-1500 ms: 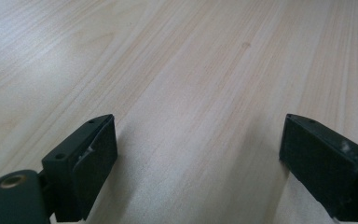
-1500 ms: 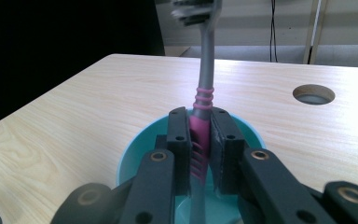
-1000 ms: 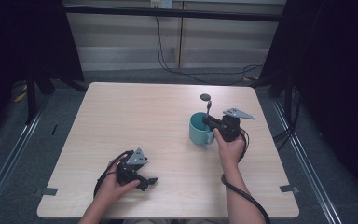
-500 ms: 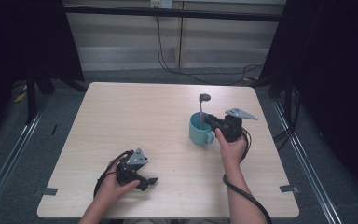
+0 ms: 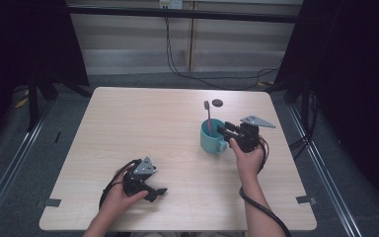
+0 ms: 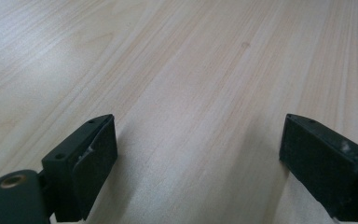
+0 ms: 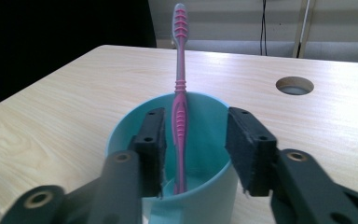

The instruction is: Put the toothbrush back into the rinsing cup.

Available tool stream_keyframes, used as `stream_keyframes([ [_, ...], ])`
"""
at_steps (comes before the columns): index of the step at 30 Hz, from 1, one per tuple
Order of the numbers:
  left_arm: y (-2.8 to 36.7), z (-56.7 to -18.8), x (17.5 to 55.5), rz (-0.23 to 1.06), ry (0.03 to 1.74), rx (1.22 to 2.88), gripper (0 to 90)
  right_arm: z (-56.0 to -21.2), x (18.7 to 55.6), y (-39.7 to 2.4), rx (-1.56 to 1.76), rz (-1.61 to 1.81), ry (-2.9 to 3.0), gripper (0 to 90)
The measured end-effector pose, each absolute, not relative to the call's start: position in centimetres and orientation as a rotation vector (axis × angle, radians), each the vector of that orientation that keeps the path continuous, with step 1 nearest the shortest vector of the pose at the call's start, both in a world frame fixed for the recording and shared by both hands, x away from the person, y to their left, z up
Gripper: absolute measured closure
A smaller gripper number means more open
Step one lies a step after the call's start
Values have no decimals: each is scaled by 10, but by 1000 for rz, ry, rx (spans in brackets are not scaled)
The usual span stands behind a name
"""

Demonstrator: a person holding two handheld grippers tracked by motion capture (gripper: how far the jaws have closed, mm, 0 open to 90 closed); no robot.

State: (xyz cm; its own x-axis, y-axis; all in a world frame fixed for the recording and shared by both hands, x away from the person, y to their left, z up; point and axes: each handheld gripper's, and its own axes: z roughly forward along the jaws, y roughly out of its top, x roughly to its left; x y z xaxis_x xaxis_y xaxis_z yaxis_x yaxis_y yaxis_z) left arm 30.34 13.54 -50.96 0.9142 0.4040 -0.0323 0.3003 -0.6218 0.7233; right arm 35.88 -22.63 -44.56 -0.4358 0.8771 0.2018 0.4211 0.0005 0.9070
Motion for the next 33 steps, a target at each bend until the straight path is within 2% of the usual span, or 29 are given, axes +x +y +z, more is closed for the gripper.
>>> stream_keyframes([
  [12, 135, -510, 303, 169, 501, 2283, 110, -430, 353, -227, 1289, 1384, 1898, 357],
  [19, 135, -510, 303, 168, 501, 2282, 110, -424, 349, -229, 1278, 1372, 1921, 265],
  [33, 135, -510, 303, 170, 499, 2284, 109, -417, 336, -235, 1261, 1343, 1964, 209],
])
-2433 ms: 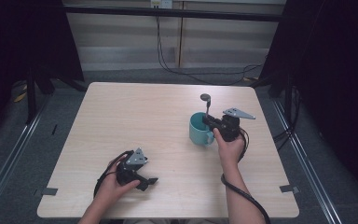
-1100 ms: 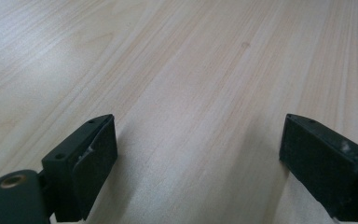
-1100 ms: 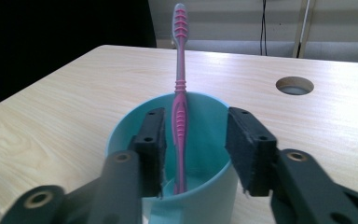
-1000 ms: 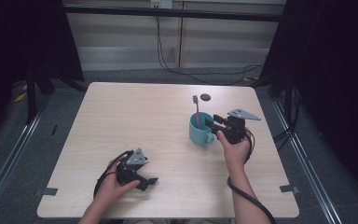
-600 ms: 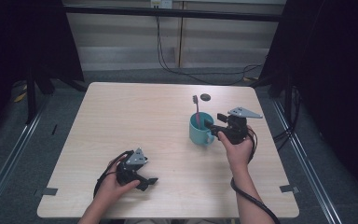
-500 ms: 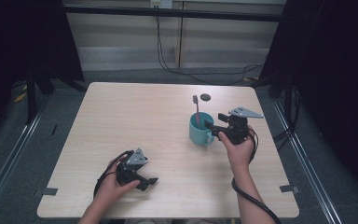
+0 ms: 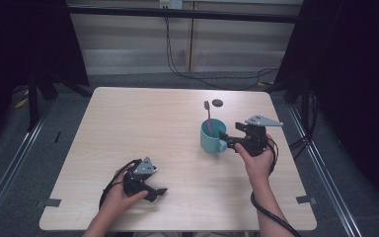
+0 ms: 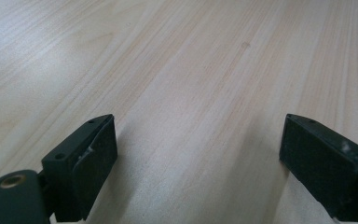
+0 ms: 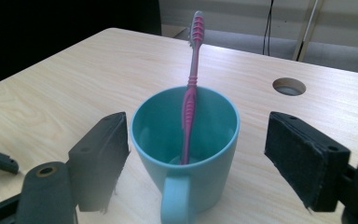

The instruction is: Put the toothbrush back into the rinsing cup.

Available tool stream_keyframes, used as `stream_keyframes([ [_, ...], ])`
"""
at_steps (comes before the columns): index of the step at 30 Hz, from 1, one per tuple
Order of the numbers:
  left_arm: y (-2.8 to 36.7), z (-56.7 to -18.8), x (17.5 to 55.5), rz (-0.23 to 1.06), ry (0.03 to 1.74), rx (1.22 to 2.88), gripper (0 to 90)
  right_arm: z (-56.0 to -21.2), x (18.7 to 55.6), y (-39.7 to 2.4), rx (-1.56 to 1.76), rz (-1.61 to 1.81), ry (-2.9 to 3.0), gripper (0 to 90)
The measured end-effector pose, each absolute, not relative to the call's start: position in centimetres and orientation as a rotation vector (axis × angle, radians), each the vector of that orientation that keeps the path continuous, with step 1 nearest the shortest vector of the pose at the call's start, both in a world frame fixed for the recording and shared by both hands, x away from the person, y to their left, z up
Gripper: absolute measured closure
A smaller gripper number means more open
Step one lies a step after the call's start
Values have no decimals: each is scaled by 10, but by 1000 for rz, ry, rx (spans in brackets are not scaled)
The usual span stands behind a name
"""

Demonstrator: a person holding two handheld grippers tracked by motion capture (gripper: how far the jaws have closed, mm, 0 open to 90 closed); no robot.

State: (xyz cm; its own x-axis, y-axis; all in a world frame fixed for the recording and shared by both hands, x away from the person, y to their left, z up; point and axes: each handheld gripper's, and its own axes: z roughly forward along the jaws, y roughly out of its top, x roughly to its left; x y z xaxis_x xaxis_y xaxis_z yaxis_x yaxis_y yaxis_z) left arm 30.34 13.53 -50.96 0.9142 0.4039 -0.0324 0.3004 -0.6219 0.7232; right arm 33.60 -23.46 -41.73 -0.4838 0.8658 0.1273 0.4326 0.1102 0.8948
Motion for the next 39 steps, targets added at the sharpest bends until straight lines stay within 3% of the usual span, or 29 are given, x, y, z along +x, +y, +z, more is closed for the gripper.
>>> stream_keyframes([
  [39, 135, -510, 304, 169, 497, 2286, 109, -427, 293, -246, 1206, 1345, 2138, 146],
])
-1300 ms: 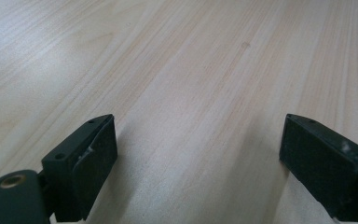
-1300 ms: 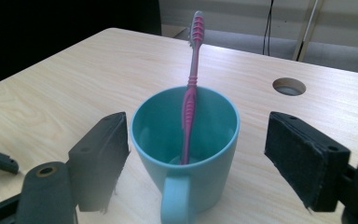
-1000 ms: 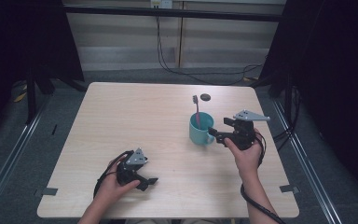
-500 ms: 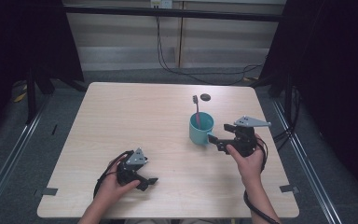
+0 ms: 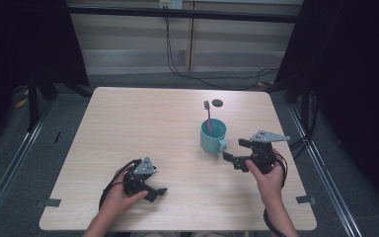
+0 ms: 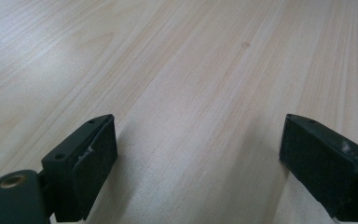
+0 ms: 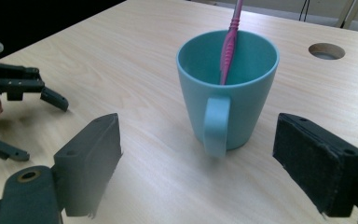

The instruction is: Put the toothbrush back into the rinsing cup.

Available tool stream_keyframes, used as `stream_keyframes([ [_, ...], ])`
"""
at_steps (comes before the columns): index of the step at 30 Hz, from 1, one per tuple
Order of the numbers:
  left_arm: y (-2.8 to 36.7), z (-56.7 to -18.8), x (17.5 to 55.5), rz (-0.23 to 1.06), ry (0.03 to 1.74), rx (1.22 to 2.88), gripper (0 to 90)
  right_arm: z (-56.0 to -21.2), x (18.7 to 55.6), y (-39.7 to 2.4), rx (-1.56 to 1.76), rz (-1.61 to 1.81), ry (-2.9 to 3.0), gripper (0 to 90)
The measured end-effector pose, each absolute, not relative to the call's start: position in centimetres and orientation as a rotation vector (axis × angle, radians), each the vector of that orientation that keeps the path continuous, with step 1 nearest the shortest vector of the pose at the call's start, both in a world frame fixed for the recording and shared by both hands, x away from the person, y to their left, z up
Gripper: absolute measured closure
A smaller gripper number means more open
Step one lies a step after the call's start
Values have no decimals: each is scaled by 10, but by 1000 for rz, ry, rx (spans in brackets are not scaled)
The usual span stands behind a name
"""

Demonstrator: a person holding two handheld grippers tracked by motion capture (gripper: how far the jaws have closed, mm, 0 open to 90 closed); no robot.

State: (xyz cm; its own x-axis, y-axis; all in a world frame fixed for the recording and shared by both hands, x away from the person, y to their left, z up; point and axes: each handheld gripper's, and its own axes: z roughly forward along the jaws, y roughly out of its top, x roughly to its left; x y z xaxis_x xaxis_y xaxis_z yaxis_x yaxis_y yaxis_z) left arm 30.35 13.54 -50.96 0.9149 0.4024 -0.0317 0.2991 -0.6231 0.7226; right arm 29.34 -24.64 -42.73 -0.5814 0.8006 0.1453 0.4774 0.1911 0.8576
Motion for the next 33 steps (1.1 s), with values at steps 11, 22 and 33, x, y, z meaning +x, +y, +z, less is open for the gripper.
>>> stream_keyframes([
  [11, 135, -510, 304, 170, 496, 2286, 109, -437, 282, -250, 1190, 1298, 2200, 143],
  [22, 135, -510, 304, 169, 497, 2286, 109, -455, 266, -258, 1189, 1241, 2220, 143],
  [33, 135, -510, 303, 170, 500, 2282, 109, -467, 255, -265, 1208, 1224, 2217, 143],
])
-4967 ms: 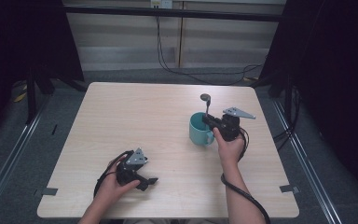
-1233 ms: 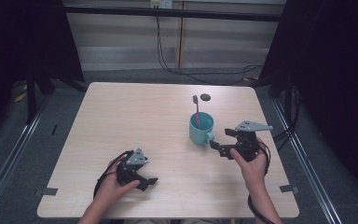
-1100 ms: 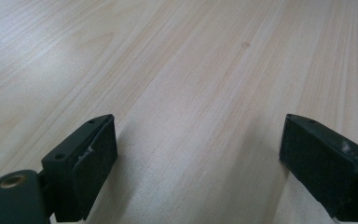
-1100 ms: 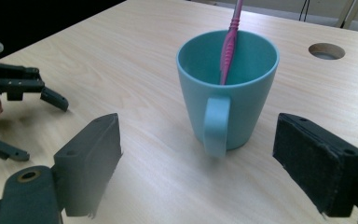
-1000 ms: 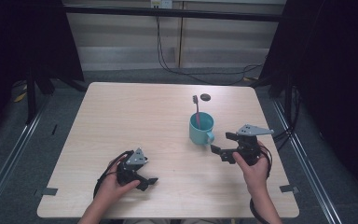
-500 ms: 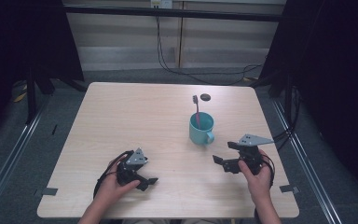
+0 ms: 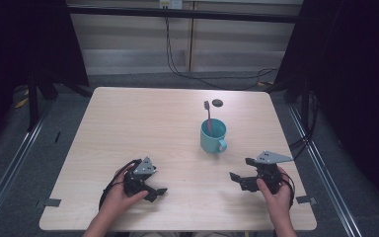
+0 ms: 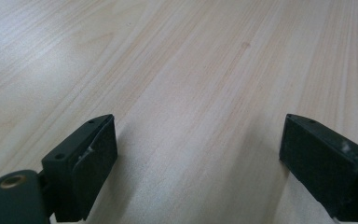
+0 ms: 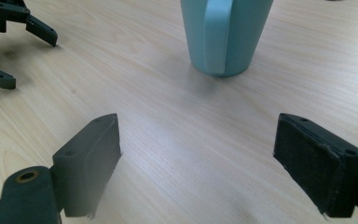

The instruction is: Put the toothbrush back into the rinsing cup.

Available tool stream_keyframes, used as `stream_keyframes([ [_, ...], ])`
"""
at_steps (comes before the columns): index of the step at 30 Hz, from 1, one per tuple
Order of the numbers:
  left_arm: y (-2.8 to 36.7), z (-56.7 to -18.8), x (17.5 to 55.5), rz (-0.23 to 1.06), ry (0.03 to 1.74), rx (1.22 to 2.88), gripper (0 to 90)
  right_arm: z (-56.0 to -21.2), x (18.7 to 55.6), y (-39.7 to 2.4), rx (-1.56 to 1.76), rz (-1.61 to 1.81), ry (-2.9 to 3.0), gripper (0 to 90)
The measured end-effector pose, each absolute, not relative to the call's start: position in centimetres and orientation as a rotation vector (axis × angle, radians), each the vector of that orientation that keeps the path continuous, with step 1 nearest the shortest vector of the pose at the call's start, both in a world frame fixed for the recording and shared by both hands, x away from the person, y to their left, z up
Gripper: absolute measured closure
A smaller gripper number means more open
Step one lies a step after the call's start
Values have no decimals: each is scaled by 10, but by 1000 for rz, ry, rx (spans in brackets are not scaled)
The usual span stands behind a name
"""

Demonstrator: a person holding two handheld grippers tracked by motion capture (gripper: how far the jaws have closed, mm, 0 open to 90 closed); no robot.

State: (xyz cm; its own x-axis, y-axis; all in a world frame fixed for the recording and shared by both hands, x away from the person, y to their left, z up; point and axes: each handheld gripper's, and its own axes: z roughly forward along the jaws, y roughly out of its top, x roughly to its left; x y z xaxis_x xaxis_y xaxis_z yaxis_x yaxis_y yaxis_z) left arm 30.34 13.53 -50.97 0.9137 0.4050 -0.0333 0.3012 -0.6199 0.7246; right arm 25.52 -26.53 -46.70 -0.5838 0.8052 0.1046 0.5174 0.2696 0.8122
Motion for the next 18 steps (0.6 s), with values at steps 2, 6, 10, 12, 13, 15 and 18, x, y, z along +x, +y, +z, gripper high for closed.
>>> stream_keyframes([
  [2, 135, -510, 304, 169, 497, 2286, 109, -472, 253, -267, 1211, 1208, 2219, 143],
  [6, 135, -510, 303, 170, 497, 2286, 110, -477, 250, -268, 1221, 1191, 2222, 143],
  [10, 135, -510, 303, 170, 497, 2286, 110, -483, 248, -271, 1242, 1191, 2221, 143],
  [12, 135, -510, 303, 168, 500, 2282, 109, -487, 246, -272, 1255, 1183, 2222, 143],
  [13, 135, -510, 303, 168, 500, 2282, 109, -489, 245, -273, 1260, 1184, 2223, 143],
  [15, 135, -510, 304, 169, 497, 2286, 110, -491, 244, -274, 1264, 1180, 2225, 143],
  [18, 135, -510, 303, 168, 500, 2283, 109, -493, 243, -275, 1269, 1180, 2226, 143],
])
